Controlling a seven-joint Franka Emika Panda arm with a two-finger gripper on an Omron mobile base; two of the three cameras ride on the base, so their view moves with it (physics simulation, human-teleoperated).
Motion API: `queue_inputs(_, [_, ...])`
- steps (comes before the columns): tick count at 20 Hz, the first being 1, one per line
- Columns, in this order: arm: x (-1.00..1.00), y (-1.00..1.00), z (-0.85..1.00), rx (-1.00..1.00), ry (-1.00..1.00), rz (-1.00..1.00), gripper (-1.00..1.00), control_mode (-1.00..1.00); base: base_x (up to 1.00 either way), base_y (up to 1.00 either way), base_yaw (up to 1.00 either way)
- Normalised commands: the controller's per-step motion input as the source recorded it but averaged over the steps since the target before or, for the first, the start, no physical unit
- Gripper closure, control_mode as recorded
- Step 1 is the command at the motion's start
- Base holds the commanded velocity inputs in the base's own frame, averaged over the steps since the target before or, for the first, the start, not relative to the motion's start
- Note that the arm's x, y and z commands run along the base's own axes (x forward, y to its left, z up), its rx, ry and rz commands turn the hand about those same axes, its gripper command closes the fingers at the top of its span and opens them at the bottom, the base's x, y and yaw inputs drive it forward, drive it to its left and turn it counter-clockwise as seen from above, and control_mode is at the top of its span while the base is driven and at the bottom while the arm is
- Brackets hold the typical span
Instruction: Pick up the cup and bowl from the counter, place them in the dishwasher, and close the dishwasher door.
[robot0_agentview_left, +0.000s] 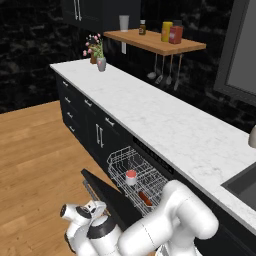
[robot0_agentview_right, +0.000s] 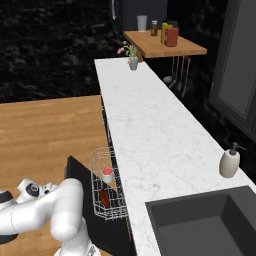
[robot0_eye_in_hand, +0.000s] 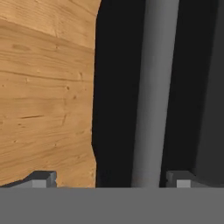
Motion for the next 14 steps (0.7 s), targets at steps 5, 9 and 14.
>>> queue_inputs(5, [0.40, 0.09, -0.98, -0.31, -0.02, 0.00, -1.00, -1.00, 0.00, 0.00, 0.00])
queue_inputs(9, [0.48, 0.00, -1.00, -0.38, -0.02, -0.02, -1.00, -1.00, 0.00, 0.00, 0.00])
queue_inputs(14, [0.62, -0.01, -1.00, -0.39, 0.00, -0.05, -1.00, -1.00, 0.00, 0.00, 0.00])
